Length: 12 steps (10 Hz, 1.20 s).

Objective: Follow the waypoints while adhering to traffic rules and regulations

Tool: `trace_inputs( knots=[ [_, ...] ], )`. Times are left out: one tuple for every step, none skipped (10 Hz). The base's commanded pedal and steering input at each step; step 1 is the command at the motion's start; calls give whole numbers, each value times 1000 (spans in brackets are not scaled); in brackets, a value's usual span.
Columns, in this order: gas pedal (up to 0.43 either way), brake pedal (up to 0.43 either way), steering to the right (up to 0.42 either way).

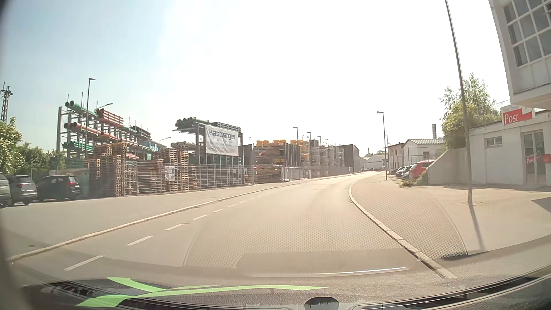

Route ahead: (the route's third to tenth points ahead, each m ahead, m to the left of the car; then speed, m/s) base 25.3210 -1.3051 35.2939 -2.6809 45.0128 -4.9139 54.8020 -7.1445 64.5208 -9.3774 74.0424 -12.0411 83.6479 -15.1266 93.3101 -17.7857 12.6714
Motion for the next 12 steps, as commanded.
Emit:
trace_inputs(
  knots=[
    [59,0,18],
    [47,0,20],
    [20,0,23],
    [8,0,23],
    [0,0,24],
    [0,0,25],
    [0,0,27],
    [0,0,28],
    [0,0,29],
    [0,0,29],
    [0,0,29],
    [0,0,29]
  ],
)
